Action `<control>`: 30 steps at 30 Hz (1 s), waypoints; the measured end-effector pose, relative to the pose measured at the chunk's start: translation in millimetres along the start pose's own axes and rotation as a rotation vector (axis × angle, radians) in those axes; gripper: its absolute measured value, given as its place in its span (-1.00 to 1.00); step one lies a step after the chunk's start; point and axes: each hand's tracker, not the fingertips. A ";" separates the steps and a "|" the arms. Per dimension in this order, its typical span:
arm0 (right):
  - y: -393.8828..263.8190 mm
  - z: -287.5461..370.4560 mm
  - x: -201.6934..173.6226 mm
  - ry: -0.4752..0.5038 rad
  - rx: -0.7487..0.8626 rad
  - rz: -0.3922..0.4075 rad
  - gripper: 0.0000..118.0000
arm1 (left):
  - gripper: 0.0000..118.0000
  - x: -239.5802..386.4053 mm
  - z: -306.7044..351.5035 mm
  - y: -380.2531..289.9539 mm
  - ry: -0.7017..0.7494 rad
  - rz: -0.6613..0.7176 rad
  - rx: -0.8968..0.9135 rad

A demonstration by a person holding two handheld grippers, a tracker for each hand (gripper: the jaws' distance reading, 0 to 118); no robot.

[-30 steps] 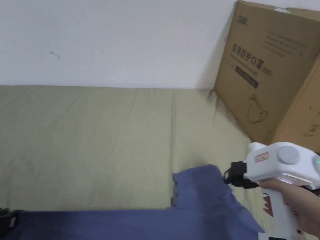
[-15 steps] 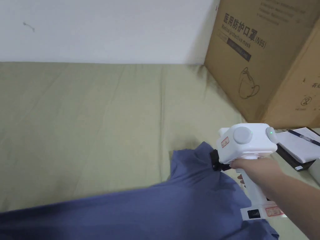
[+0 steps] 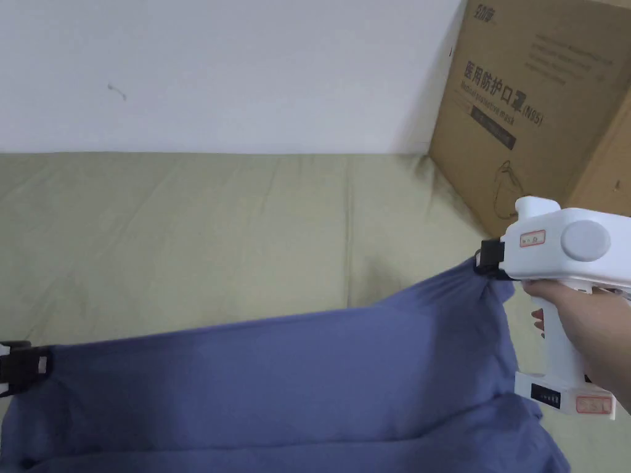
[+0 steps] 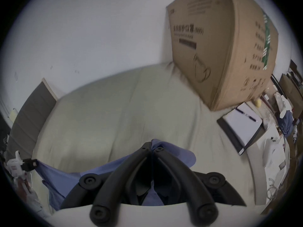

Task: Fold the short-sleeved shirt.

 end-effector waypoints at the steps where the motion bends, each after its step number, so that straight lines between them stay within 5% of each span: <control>1: 4.1 5.2 0.2 0.016 0.011 0.003 -1.00 | -1.00 0.6 0.4 3.8 -0.008 0.003 0.016; 9: -96.1 69.0 40.1 0.023 -0.134 0.007 -1.00 | -1.00 1.5 26.2 -40.9 -0.060 -0.135 -0.077; 16: -232.7 128.3 77.3 0.024 -0.314 -0.128 -1.00 | -1.00 -2.8 56.8 -124.6 -0.087 -0.246 -0.163; 20: -259.0 114.2 84.4 0.004 -0.316 -0.201 -0.93 | -0.95 -7.8 49.6 -148.5 -0.084 -0.249 -0.203; 21: -259.3 110.8 85.8 0.002 -0.298 -0.206 -0.66 | -0.81 -7.9 48.1 -152.3 -0.078 -0.260 -0.204; 22: -258.0 109.0 87.5 -0.008 -0.269 -0.215 -0.37 | -0.45 -7.3 48.6 -155.6 -0.068 -0.275 -0.209; 23: -254.5 110.9 87.6 -0.042 -0.247 -0.205 0.00 | 0.09 -5.8 50.8 -158.9 -0.025 -0.310 -0.221; 24: -250.9 115.8 83.6 -0.062 -0.227 -0.190 0.66 | 0.73 -5.5 53.7 -161.5 0.017 -0.338 -0.219; 25: -246.6 121.4 82.7 -0.085 -0.202 -0.171 0.95 | 0.93 -6.7 59.4 -164.8 0.044 -0.353 -0.216; 30: -221.7 174.6 57.0 0.004 0.045 -0.104 0.93 | 0.95 -10.8 125.7 -150.3 -0.021 -0.157 -0.027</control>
